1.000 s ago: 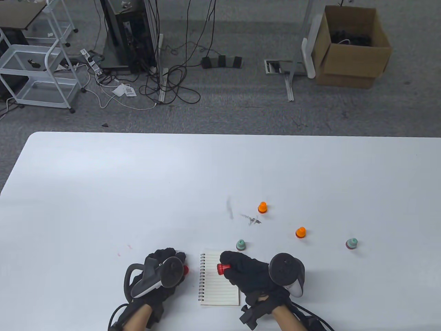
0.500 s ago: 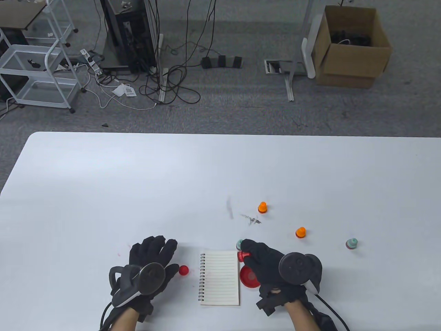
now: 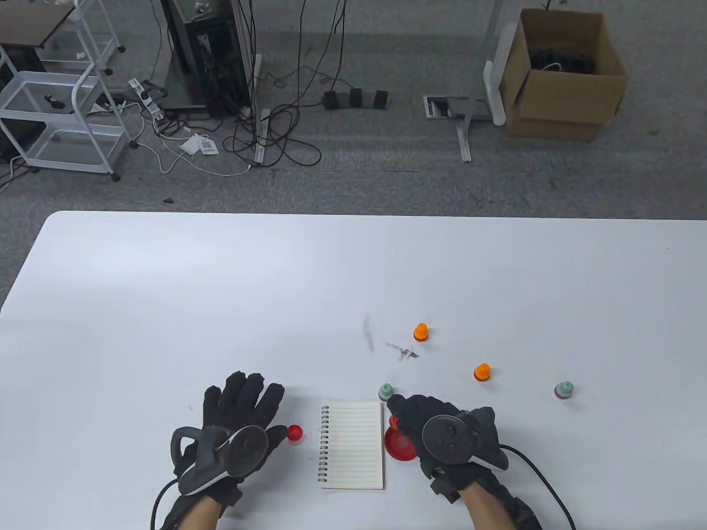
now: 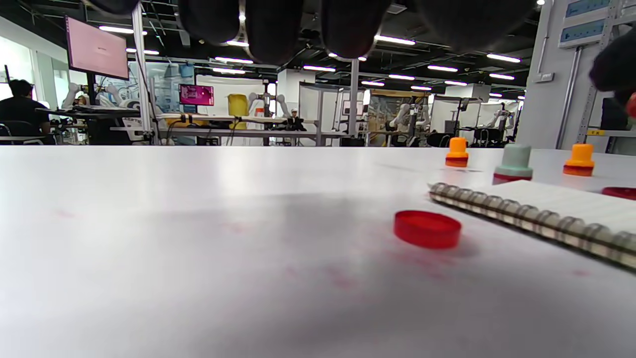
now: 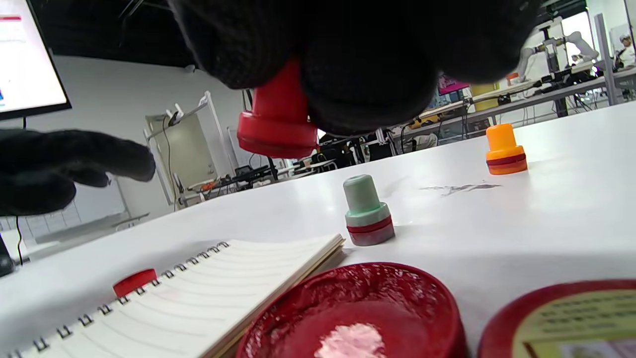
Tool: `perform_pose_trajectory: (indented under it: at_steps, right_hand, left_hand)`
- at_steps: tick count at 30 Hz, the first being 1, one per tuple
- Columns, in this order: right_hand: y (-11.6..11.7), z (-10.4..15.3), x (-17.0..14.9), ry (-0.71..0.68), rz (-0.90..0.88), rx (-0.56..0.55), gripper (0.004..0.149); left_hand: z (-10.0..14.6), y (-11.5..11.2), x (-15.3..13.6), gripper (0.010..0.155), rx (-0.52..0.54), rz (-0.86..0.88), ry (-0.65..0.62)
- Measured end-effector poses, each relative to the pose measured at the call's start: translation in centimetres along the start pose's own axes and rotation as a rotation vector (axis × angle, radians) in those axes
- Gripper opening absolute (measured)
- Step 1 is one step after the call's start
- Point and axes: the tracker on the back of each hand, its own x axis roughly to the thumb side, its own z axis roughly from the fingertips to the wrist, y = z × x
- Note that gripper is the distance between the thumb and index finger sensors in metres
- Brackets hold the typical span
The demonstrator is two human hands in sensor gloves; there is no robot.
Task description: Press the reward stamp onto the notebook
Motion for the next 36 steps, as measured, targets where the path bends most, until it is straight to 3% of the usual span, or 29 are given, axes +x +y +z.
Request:
perform_pose_trajectory:
  at_steps: [10, 15, 21, 36]
  right_hand:
    - [2.1, -0.4, 1.9, -0.072, 0.194, 0.14, 0.046]
    - [4.0, -0.8, 2.3, -0.07, 0.308, 0.289, 0.044]
    - [3.8, -1.1, 1.5, 0.042, 0.213, 0.335, 0.044]
    - [3.8, -1.4, 1.9, 0.066, 0.242, 0.377, 0.043]
  left_hand:
    - [0.0, 0.0, 0.1, 0.071, -0.008, -0.001, 0.003]
    - [0.0, 0.0, 0.0, 0.07, -0.005, 0.004, 0.005]
    - [0.0, -0.1, 0.1, 0.07, -0.01, 0.007, -0.002]
    - [0.0, -0.2, 0.6, 0.069, -0.02, -0.014, -0.012]
